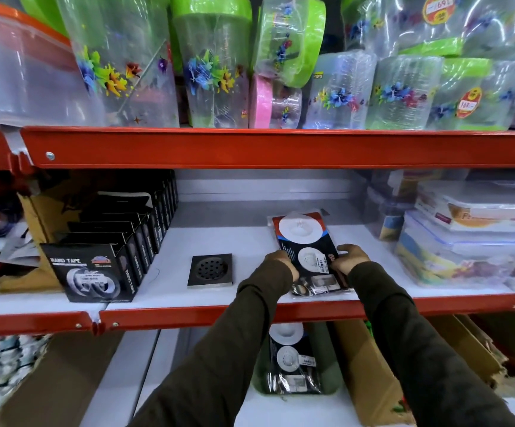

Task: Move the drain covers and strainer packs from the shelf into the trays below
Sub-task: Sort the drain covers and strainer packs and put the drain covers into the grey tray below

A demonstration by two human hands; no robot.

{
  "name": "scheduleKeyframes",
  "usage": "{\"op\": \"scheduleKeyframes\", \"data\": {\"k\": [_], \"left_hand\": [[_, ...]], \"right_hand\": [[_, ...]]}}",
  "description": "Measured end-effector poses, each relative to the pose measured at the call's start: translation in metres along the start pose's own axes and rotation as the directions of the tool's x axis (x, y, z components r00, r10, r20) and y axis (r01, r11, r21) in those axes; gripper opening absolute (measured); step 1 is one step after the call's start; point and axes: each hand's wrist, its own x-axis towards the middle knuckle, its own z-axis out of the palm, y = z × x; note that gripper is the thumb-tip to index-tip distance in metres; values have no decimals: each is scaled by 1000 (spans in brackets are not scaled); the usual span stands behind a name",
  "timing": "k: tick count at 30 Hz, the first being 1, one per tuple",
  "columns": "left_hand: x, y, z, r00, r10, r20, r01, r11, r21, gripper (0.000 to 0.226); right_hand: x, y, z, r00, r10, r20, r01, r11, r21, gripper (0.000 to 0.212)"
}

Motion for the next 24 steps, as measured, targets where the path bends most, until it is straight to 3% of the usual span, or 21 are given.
{"op": "scheduleKeyframes", "data": {"k": [3, 13, 16, 20, 24], "left_hand": [[-8, 5, 8, 1000, -2, -13, 2, 1000, 21, 48], [-27, 2, 29, 989, 60, -136, -64, 998, -27, 42], [-32, -7, 30, 974, 86, -212, -90, 996, -12, 42], [-37, -20, 22, 915, 176, -362, -175, 984, 36, 41], [-41, -44, -6, 788, 327, -521, -284, 945, 163, 37]], "right_hand": [[-9, 8, -10, 1000, 17, 2, -17, 998, -55, 63], [-29, 24, -24, 999, -35, 5, 35, 976, -215, 36], [-36, 22, -23, 996, -52, -74, 23, 935, -354, 47], [-48, 9, -13, 937, -244, -251, 113, 889, -444, 67], [-57, -12, 3, 886, -419, -200, 309, 853, -422, 60]]}}
